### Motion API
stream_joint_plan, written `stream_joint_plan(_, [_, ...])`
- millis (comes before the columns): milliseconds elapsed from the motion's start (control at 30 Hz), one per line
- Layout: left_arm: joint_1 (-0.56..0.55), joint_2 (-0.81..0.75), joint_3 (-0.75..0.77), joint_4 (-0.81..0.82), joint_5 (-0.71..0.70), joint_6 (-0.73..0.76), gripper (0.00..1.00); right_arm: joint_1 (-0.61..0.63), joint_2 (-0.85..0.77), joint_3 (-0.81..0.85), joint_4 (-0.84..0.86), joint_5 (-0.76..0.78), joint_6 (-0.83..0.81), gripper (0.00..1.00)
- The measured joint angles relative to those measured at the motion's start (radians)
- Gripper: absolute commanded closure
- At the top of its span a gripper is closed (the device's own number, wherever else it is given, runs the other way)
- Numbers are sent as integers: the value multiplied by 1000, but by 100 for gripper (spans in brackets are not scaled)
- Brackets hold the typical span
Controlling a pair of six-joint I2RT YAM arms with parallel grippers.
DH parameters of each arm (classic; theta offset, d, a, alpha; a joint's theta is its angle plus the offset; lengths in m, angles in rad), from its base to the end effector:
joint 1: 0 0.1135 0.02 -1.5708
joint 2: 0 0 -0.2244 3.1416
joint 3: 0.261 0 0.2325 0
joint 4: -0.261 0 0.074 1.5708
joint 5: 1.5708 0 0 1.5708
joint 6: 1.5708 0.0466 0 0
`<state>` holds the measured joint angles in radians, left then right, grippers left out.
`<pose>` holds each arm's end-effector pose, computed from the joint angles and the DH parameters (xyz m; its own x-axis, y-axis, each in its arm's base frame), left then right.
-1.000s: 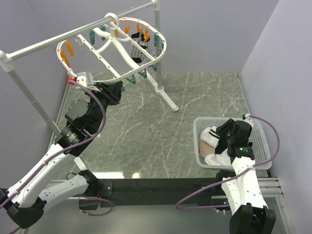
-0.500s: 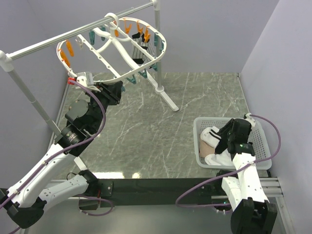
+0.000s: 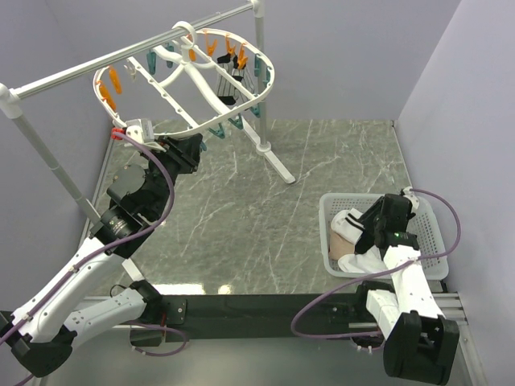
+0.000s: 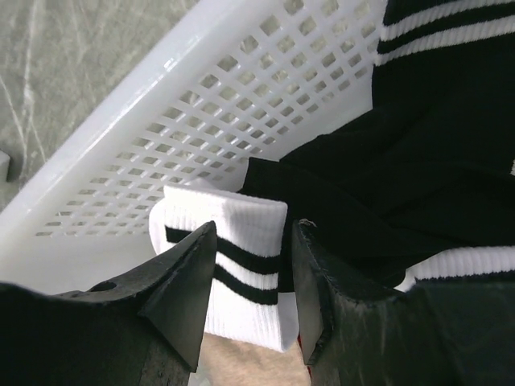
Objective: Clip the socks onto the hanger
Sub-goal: Pick up the sock from the bin.
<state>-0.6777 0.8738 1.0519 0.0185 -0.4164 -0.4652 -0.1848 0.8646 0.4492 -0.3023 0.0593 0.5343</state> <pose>0.1682 -0.1112 0.4072 0.0174 -0.5406 -0.8411 0.3046 0.8041 -0.5106 0.1911 -0.0385 0.1692 -0.4406 0.5995 -0.6682 0.5248 0.7759 0.3501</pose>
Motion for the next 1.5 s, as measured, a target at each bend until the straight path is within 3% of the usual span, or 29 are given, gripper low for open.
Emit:
stream_joint_plan(367, [0,-2,0,-1,0,0,75,-6,36,0,3,-1,3,51])
stream_joint_plan(600, [0,-19,0,-1,0,0,76,-6,60,2,22,-19,0,58])
stream_joint_plan(700, [0,-20,0,-1,0,0,75,-6,63,3,33,-22,-4,66])
stream_joint_plan(800, [0,-21,0,-1,0,0,75,-6,67,3,42,-26,-9,88])
stream_joint_plan(900, [0,-21,0,-1,0,0,76,-8,67,3,48,-30,-12,100])
stream_joint_plan(1300, [0,-20,0,-1,0,0,75,-10,-120,10,21,-59,-50,100])
stream_joint_plan(1500, [0,-18,0,-1,1,0,76,0,-219,0,53,-204,-92,100])
